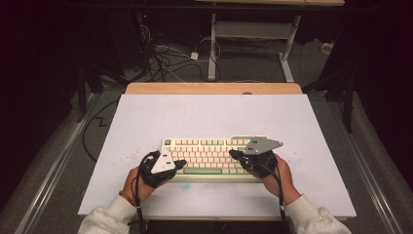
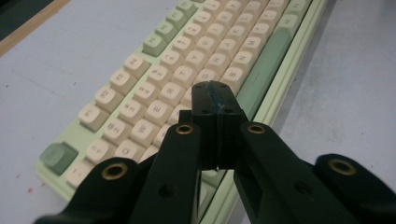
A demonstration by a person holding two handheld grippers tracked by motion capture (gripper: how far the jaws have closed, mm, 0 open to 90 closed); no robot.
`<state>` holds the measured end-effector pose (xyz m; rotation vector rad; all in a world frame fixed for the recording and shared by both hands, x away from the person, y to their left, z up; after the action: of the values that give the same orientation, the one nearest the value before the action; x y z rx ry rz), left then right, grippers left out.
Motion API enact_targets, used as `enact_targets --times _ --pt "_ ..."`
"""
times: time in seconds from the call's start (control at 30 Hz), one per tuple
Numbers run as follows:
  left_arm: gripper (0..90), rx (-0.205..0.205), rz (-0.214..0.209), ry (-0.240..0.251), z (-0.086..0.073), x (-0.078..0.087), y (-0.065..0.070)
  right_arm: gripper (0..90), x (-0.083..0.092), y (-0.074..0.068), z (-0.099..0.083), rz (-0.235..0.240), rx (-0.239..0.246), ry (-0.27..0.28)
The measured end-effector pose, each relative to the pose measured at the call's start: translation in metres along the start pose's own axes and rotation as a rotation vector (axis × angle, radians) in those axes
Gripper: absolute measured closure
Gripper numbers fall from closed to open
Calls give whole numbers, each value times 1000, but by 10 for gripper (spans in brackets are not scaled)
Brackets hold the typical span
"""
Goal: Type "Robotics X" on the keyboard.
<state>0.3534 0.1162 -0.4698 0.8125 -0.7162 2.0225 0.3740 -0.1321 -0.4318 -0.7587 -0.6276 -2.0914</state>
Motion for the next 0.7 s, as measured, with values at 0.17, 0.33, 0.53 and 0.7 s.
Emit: enact_targets --times 0.17,0.33,0.53,0.7 --pt "874 -11 -33 -1 14 -9 3 900 4 1 -5 -10 -3 -9" --pt "874 -18 -46 -16 25 -20 6 900 8 3 -10 -20 -7 -12" --pt "874 -28 -65 -50 33 -31 8 900 10 6 -14 -24 -11 -15" --pt "874 -34 -78 -68 36 -36 10 900 9 7 -17 -24 -11 -27"
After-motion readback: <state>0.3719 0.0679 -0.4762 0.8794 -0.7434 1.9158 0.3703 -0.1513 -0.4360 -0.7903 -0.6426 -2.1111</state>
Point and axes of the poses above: each handheld gripper's, and its own axes: x roughly backward along the jaws, z roughly out of its top, y roughly to its right, the point moved 5 cm from there along -x, roughly forward along the jaws, and after that the axes turned 10 degrees about -y, right-handed, at the moved point
